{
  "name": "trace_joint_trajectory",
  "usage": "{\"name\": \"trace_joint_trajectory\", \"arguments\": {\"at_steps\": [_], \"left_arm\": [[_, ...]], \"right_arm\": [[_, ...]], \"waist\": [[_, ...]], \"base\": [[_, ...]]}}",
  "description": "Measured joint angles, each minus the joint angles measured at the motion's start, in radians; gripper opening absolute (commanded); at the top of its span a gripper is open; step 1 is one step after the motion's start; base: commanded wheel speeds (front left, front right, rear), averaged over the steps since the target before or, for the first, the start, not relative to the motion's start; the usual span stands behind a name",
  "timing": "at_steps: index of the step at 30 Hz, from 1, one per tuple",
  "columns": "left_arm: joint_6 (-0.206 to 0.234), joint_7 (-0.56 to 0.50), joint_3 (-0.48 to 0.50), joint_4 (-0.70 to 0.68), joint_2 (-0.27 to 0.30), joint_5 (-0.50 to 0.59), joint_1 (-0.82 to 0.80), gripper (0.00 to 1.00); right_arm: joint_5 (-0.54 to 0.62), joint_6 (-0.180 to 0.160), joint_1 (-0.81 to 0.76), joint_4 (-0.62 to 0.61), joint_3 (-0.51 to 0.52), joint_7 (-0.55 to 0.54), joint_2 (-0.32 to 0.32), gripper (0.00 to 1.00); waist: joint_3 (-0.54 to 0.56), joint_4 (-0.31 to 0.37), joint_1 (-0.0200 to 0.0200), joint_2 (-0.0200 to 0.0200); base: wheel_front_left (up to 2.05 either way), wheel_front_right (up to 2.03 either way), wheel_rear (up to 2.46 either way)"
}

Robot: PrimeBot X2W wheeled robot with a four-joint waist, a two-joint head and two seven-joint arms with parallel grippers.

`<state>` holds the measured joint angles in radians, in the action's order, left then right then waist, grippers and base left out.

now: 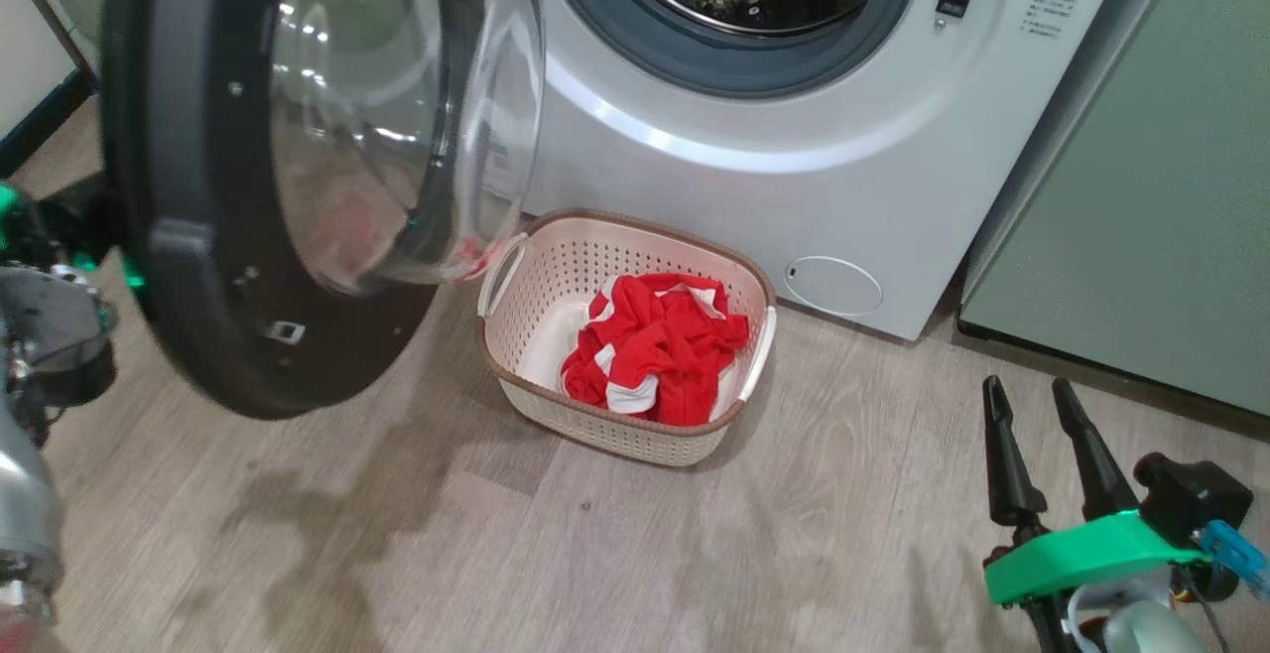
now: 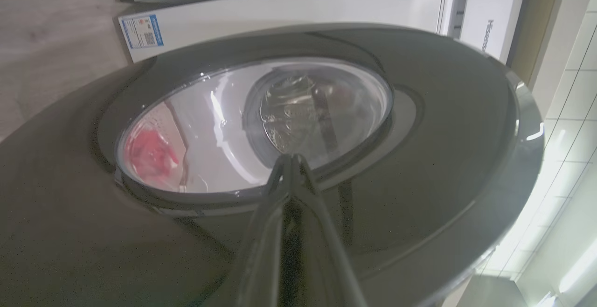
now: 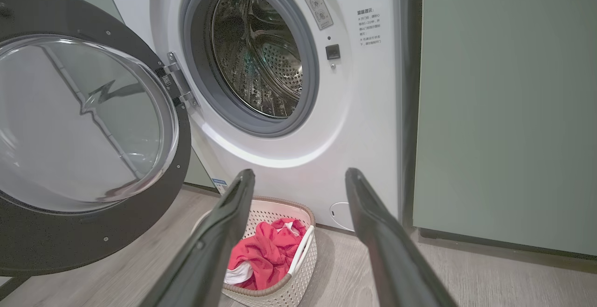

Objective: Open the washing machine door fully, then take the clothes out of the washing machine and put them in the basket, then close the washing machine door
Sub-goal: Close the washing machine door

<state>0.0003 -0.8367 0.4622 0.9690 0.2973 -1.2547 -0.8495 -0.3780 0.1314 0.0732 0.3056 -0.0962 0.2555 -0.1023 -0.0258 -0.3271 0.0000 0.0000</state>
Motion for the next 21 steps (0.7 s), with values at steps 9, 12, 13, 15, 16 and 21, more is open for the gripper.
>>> {"name": "trace_joint_trajectory", "arguments": {"at_steps": [9, 12, 13, 15, 16, 21], "left_arm": [[0.024, -0.133, -0.072, -0.146, -0.113, -0.008, 0.061, 0.00], [0.028, -0.142, -0.089, -0.184, -0.150, -0.008, 0.080, 0.00], [0.028, -0.144, -0.093, -0.194, -0.159, -0.008, 0.086, 0.00], [0.028, -0.150, -0.098, -0.211, -0.173, -0.008, 0.098, 0.00], [0.028, -0.152, -0.105, -0.219, -0.179, -0.008, 0.103, 0.00], [0.028, -0.141, -0.119, -0.248, -0.195, -0.003, 0.113, 0.00]], "right_arm": [[0.000, 0.000, -0.008, 0.000, 0.013, 0.000, 0.012, 1.00], [0.000, 0.000, -0.007, -0.001, 0.016, 0.000, 0.016, 1.00], [0.000, 0.000, -0.007, -0.001, 0.016, 0.000, 0.016, 1.00], [0.000, 0.000, -0.007, -0.001, 0.018, 0.000, 0.017, 1.00], [0.000, 0.000, -0.007, 0.000, 0.018, 0.000, 0.018, 1.00], [0.000, 0.000, -0.005, 0.001, 0.017, 0.000, 0.021, 1.00]], "waist": [[0.010, 0.006, 0.0000, 0.0000], [0.008, 0.025, 0.0000, 0.0000], [0.007, 0.035, 0.0000, 0.0000], [0.006, 0.056, 0.0000, 0.0000], [0.006, 0.069, 0.0000, 0.0000], [0.003, 0.142, 0.0000, 0.0000]], "base": [[0.00, 0.00, 0.00], [0.00, 0.00, 0.00], [0.00, 0.00, 0.00], [0.00, 0.00, 0.00], [0.00, 0.00, 0.00], [0.00, 0.00, 0.00]]}}
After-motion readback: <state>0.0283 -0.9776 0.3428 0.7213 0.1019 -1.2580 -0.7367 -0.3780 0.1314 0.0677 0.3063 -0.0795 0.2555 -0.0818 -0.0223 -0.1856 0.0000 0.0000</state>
